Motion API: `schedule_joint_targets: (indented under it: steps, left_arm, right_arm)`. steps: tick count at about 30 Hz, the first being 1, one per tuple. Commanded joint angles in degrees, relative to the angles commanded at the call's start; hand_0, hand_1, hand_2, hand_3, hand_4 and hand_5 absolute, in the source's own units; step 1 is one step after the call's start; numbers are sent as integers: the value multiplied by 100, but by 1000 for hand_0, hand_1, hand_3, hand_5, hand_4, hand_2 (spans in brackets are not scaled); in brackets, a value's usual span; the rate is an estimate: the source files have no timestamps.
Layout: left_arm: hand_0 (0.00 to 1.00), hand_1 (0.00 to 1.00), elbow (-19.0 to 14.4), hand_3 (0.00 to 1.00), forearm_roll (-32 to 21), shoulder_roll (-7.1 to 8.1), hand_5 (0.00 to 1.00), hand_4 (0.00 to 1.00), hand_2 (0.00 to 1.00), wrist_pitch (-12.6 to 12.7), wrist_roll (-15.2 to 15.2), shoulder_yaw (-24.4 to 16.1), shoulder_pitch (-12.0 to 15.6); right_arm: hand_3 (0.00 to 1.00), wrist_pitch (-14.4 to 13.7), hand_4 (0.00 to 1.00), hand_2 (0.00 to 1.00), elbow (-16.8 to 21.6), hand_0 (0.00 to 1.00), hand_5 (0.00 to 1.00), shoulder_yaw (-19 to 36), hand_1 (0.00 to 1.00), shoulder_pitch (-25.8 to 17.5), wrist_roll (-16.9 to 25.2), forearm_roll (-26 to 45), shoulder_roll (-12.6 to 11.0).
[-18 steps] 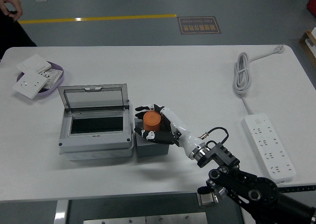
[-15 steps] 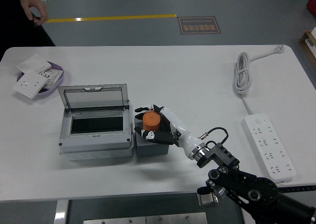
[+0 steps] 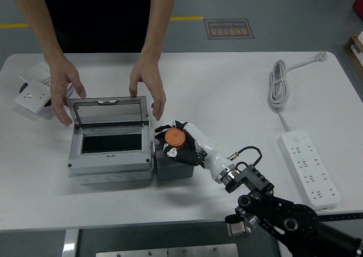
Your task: Pick up the cylinder from the cube,place it in the box,flap close box
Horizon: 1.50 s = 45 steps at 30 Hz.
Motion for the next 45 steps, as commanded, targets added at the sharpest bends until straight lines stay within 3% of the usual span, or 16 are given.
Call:
schedule_joint_targets:
  steps: [1, 2, 12, 20, 25, 26, 31, 32, 37, 39, 45]
  left_arm:
    - [923, 852, 0, 951, 6, 0, 2, 2, 854, 0, 13, -8, 3]
    - [923, 852, 0, 951, 9, 1, 2, 2, 854, 0, 20, -12, 6]
    - [923, 852, 0, 951, 18, 4, 2, 2, 854, 8, 99, -56, 21]
    - [923, 852, 0, 951, 14, 71, 2, 2, 854, 7, 124, -46, 22]
    - [923, 852, 0, 951, 32, 98, 2, 2, 854, 10, 150, -58, 26]
    - [923, 852, 0, 951, 38, 103, 2, 2, 854, 10, 154, -60, 26]
    - [923, 852, 0, 951, 74, 136, 2, 2, 854, 6, 170, -69, 14]
    - [923, 852, 0, 951, 76, 142, 2, 2, 854, 5, 170, -69, 11]
    - [923, 852, 0, 951, 93, 171, 2, 2, 854, 5, 183, -73, 5]
    - [923, 852, 0, 951, 100, 178, 2, 2, 854, 5, 190, -75, 9]
    - [923, 852, 0, 951, 129, 206, 2, 2, 854, 1, 200, -89, -12]
  right_arm:
    - [519, -42, 53, 511, 31, 593, 2, 19, 545, 4, -17, -33, 4]
    - [376, -68, 42, 447, 55, 476, 2, 32, 468, 8, -32, -56, 8]
    - [348, -482, 45, 436, 532, 457, 2, -168, 458, 499, -474, -419, 167]
    - [333, -1318, 45, 418, 559, 417, 2, -883, 419, 1304, -1345, -1257, 491]
    - [333, -1618, 45, 418, 448, 417, 2, -1249, 419, 1754, -1968, -1903, 743]
    - [328, -1652, 18, 411, 433, 326, 2, -1322, 396, 1828, -2097, -2022, 793]
    - [328, -1656, 18, 411, 368, 326, 2, -1651, 396, 2137, -2738, -2573, 846]
    - [311, -1632, 2, 390, 355, 162, 2, -1700, 302, 2179, -2856, -2669, 846]
    - [311, -1422, 2, 390, 231, 162, 2, -1931, 302, 2430, -3489, -3131, 846]
    - [302, -1375, 2, 384, 184, 116, 2, -1976, 298, 2503, -3688, -3223, 846]
    - [310, -1280, 10, 403, 39, 146, 2, -2136, 338, 2692, -3908, -3190, 846]
